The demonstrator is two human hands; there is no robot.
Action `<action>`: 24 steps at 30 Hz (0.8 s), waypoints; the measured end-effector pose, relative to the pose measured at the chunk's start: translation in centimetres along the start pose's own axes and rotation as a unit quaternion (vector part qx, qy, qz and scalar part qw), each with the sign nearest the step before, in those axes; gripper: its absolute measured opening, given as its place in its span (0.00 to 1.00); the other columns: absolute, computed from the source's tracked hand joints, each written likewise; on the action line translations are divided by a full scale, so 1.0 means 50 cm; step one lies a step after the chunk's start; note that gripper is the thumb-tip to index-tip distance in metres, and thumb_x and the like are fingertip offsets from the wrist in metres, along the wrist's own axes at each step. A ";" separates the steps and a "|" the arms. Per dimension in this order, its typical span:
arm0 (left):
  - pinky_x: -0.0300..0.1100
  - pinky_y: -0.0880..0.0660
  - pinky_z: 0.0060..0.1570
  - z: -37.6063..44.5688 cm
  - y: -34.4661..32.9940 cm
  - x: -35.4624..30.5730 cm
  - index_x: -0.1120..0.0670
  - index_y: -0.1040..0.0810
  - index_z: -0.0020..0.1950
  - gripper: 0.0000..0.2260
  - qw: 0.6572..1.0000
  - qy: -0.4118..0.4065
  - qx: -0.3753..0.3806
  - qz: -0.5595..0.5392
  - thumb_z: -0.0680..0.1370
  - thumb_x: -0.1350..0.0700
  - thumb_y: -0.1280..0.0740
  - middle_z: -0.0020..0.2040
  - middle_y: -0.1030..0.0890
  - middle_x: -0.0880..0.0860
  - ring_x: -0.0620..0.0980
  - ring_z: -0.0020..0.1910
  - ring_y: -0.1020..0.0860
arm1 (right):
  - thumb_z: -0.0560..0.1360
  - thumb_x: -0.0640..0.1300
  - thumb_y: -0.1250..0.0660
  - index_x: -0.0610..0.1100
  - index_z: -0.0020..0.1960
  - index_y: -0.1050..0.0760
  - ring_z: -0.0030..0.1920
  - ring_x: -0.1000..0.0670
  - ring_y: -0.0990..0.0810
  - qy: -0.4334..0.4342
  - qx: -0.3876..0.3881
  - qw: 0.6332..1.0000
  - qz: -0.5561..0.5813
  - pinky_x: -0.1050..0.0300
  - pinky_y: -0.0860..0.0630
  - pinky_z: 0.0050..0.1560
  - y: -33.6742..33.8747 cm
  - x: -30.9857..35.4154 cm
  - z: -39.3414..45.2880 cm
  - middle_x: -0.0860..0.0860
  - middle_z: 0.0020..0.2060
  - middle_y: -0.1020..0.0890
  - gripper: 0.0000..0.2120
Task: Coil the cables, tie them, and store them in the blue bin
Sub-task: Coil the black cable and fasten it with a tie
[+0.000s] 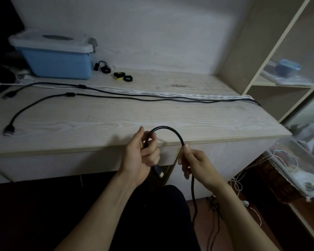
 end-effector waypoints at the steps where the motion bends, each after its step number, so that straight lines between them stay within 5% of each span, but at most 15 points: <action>1: 0.40 0.53 0.24 0.000 0.002 0.000 0.57 0.24 0.38 0.19 0.999 -0.003 -0.012 -0.030 0.81 0.48 0.45 0.22 0.42 0.46 0.42 0.19 0.48 | 0.82 0.58 0.45 0.37 0.41 0.22 0.29 0.47 0.28 -0.016 0.020 0.999 0.031 0.54 0.28 0.31 -0.002 -0.015 -0.007 0.46 0.30 0.28 0.27; 5: 0.38 0.50 0.23 -0.010 -0.014 0.015 0.57 0.24 0.42 0.13 0.995 -0.023 -0.016 -0.091 0.79 0.52 0.43 0.23 0.41 0.45 0.44 0.22 0.50 | 0.81 0.50 0.37 0.34 0.55 0.25 0.30 0.48 0.28 -0.042 0.037 0.996 0.072 0.52 0.27 0.33 0.020 -0.087 -0.037 0.48 0.33 0.28 0.18; 8: 0.37 0.43 0.27 -0.022 -0.011 0.036 0.58 0.21 0.53 0.15 0.995 -0.053 -0.057 -0.057 0.83 0.53 0.45 0.27 0.37 0.46 0.43 0.23 0.41 | 0.79 0.38 0.32 0.40 0.54 0.24 0.34 0.48 0.27 -0.018 -0.064 0.994 0.083 0.54 0.27 0.36 0.067 -0.140 -0.073 0.51 0.33 0.25 0.05; 10: 0.39 0.39 0.35 -0.036 -0.010 0.059 0.57 0.22 0.62 0.17 0.993 -0.056 -0.081 -0.057 0.84 0.51 0.46 0.31 0.33 0.47 0.44 0.28 0.36 | 0.77 0.33 0.32 0.40 0.53 0.24 0.35 0.48 0.27 0.008 -0.156 0.977 0.143 0.57 0.27 0.36 0.084 -0.166 -0.109 0.53 0.34 0.25 0.07; 14: 0.42 0.36 0.39 -0.060 -0.015 0.099 0.51 0.23 0.67 0.18 0.993 -0.051 -0.088 -0.064 0.83 0.47 0.45 0.36 0.27 0.49 0.47 0.32 0.32 | 0.78 0.37 0.31 0.45 0.49 0.22 0.35 0.50 0.22 0.022 -0.225 0.969 0.099 0.60 0.25 0.36 0.048 -0.181 -0.163 0.52 0.36 0.20 0.04; 16: 0.43 0.35 0.39 -0.073 -0.017 0.106 0.48 0.25 0.69 0.18 0.993 -0.058 -0.079 -0.060 0.82 0.47 0.43 0.38 0.25 0.50 0.48 0.33 0.30 | 0.78 0.39 0.31 0.46 0.46 0.20 0.36 0.54 0.20 0.012 -0.174 0.984 0.025 0.60 0.25 0.38 0.015 -0.184 -0.170 0.52 0.37 0.17 0.04; 18: 0.43 0.33 0.40 -0.084 -0.011 0.108 0.49 0.27 0.70 0.17 0.994 -0.069 -0.077 -0.026 0.82 0.52 0.42 0.38 0.25 0.51 0.48 0.33 0.29 | 0.79 0.41 0.32 0.46 0.46 0.19 0.39 0.58 0.20 0.016 -0.026 0.995 -0.098 0.62 0.26 0.41 -0.039 -0.172 -0.162 0.54 0.38 0.17 0.04; 20: 0.43 0.32 0.39 -0.096 0.007 0.110 0.52 0.30 0.72 0.16 0.989 -0.083 -0.091 0.085 0.83 0.58 0.42 0.36 0.27 0.52 0.48 0.32 0.30 | 0.80 0.44 0.35 0.46 0.50 0.19 0.39 0.61 0.23 0.036 0.140 0.965 -0.218 0.67 0.30 0.42 -0.106 -0.146 -0.169 0.57 0.41 0.18 0.06; 24: 0.40 0.29 0.38 -0.131 0.038 0.103 0.52 0.28 0.71 0.16 0.904 -0.073 -0.089 0.412 0.84 0.62 0.44 0.33 0.29 0.50 0.47 0.31 0.31 | 0.83 0.46 0.40 0.45 0.52 0.19 0.36 0.60 0.23 0.057 0.228 0.935 -0.265 0.69 0.30 0.38 -0.146 -0.075 -0.204 0.58 0.35 0.21 0.11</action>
Point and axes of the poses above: each hand's wrist, its own z-axis towards the middle knuckle, its own y-axis out of the back of the hand, x = y × z, the point moved 8 cm from there along z, towards the middle knuckle
